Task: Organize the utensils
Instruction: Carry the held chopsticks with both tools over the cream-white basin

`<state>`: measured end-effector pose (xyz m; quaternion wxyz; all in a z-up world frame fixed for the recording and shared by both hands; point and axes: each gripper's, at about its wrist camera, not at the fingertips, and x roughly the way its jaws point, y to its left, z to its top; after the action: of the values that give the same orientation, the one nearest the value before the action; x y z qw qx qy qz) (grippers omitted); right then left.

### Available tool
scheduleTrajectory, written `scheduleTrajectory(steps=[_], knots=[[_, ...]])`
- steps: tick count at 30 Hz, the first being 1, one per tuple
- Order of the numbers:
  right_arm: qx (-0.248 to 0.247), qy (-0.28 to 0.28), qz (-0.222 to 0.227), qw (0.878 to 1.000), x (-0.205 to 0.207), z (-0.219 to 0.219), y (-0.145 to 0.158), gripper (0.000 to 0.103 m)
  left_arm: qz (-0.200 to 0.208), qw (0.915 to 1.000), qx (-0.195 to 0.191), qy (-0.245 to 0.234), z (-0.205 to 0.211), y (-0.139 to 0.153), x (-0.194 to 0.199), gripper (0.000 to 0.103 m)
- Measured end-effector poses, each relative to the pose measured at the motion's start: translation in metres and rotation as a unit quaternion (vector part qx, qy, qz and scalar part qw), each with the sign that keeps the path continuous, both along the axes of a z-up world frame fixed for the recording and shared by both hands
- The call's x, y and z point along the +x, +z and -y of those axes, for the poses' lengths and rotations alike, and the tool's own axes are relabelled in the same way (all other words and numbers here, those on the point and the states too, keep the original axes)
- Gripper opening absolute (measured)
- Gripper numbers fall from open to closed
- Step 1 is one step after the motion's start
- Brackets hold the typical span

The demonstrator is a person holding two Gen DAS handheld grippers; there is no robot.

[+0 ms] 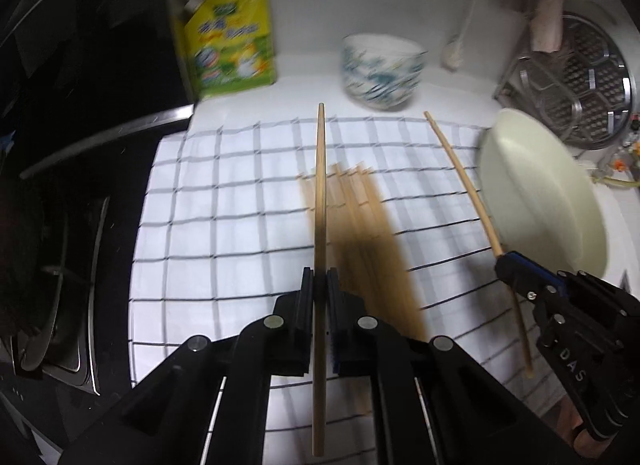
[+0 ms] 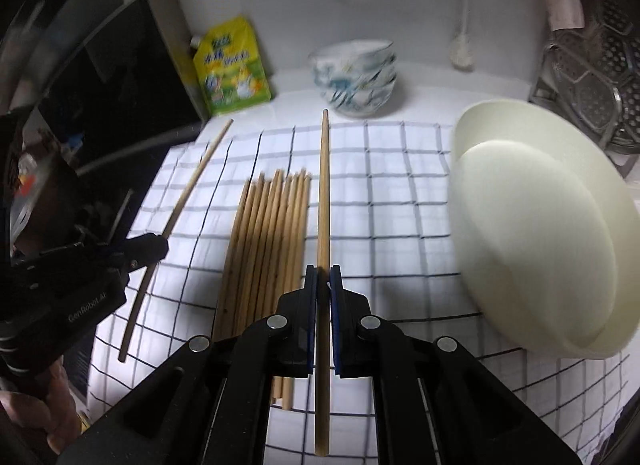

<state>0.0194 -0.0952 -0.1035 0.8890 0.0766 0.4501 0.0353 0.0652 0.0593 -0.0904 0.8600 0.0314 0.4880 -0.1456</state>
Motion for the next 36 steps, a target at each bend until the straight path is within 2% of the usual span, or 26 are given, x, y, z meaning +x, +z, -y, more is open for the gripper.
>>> scheduleTrajectory(steps=[4, 11, 14, 20, 27, 36], knots=[[0.0, -0.028, 0.018, 0.999, -0.009, 0.04, 0.021, 0.006, 0.013, 0.9994, -0.018, -0.026, 0.038, 0.023, -0.003, 0.007], [-0.021, -0.083, 0.029, 0.996, -0.021, 0.14, 0.04, 0.006, 0.027, 0.9943, -0.071, -0.075, 0.144, 0.05, 0.0, 0.007], [-0.024, -0.097, 0.027, 0.995, -0.021, 0.183, 0.04, 0.006, 0.031, 0.9926, -0.075, -0.09, 0.193, 0.053, 0.006, 0.007], [-0.016, -0.099, 0.014, 0.995, -0.009, 0.236, 0.024, 0.006, 0.021, 0.9906, -0.074, -0.114, 0.267, 0.043, 0.015, 0.007], [0.012, -0.09, -0.018, 0.996, 0.01, 0.259, -0.01, 0.006, -0.006, 0.9934, -0.043, -0.107, 0.297, 0.007, 0.024, 0.007], [0.028, -0.08, -0.047, 0.995, 0.023, 0.269, -0.033, 0.006, -0.025, 0.9951, -0.022, -0.093, 0.305, -0.014, 0.036, 0.007]])
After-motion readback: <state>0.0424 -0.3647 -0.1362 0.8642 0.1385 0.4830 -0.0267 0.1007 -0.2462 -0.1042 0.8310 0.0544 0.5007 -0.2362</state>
